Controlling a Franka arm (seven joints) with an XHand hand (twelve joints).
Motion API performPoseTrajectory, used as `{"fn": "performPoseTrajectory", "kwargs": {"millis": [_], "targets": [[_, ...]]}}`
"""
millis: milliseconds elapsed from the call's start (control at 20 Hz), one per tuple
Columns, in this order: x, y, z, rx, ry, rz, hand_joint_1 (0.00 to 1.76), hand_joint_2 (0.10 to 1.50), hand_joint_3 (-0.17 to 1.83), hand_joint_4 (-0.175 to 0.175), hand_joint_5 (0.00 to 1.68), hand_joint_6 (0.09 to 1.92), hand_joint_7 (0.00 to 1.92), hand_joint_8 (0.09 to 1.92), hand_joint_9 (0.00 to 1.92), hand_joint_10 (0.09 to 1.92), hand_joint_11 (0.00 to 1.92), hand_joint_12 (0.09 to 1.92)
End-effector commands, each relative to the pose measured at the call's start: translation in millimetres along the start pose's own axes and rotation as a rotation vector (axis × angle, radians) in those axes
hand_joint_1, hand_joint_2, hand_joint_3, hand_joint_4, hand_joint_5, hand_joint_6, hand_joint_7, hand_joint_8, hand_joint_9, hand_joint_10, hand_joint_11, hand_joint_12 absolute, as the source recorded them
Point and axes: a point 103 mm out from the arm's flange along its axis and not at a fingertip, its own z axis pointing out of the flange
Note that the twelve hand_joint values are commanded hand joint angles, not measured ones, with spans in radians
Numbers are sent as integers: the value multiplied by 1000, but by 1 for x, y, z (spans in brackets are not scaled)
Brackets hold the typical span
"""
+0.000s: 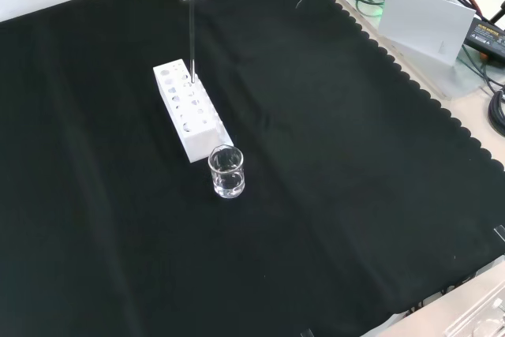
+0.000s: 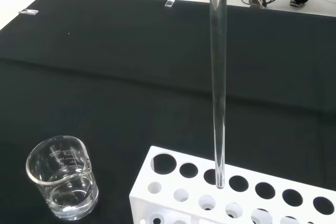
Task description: Put the glass rod back on the white test tube rack.
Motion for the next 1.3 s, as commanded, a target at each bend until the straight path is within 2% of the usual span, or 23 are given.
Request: {"fn": "performPoseTrajectory", "kwargs": {"millis": [50, 500, 1300], "targets": [[2, 6, 13, 5, 25, -31, 1312, 1100, -175, -175, 1277, 217, 1225, 917, 1651, 735, 1647, 612], [-1, 11, 30, 20, 31, -32, 1312, 1100, -175, -175, 1277, 214, 1226, 916, 1652, 732, 1648, 611], [-3, 12, 31, 24, 22, -19, 1312, 1100, -175, -175, 1277, 213, 1228, 911, 1654, 728, 1649, 609]]}}
